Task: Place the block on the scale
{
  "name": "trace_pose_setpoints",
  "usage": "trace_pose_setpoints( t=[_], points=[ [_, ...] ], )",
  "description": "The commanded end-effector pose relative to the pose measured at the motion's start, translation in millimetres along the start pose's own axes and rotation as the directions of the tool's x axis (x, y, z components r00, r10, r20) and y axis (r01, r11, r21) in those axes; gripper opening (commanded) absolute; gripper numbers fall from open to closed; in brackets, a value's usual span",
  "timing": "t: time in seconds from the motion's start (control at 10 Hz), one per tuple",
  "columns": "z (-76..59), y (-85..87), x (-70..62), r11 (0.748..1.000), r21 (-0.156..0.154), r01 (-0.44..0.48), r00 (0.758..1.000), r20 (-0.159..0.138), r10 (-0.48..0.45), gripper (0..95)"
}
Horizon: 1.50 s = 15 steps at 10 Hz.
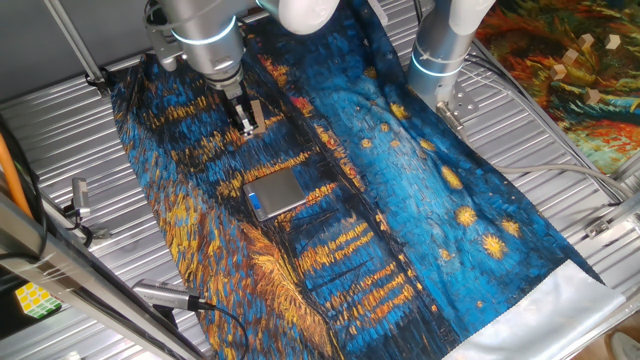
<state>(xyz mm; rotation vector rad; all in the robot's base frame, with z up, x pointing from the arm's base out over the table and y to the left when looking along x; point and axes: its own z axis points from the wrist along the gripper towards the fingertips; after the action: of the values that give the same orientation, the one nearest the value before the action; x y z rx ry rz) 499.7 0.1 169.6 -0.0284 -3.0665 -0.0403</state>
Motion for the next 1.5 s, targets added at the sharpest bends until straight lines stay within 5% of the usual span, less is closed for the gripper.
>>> trace_pose_setpoints(
  t=[0.1,0.8,1.1,1.3,1.5],
  points=[
    [-0.2,0.2,-0.4,1.0,-0.001,0.001,1.0,-0.002,-0.001,0.0],
    [-4.0,-2.6,-0.5,1.0,-0.018,0.0,1.0,-0.003,0.0,0.0],
    [-24.0,-47.2,-3.1,0.996,-0.031,0.085,0.996,-0.032,-0.086,0.0],
    [-24.0,-70.7,-8.1,0.991,-0.046,0.127,0.991,-0.031,-0.128,0.0],
    [-10.3,-90.6,-2.7,0.988,-0.023,0.154,0.987,-0.029,-0.155,0.0]
  ],
)
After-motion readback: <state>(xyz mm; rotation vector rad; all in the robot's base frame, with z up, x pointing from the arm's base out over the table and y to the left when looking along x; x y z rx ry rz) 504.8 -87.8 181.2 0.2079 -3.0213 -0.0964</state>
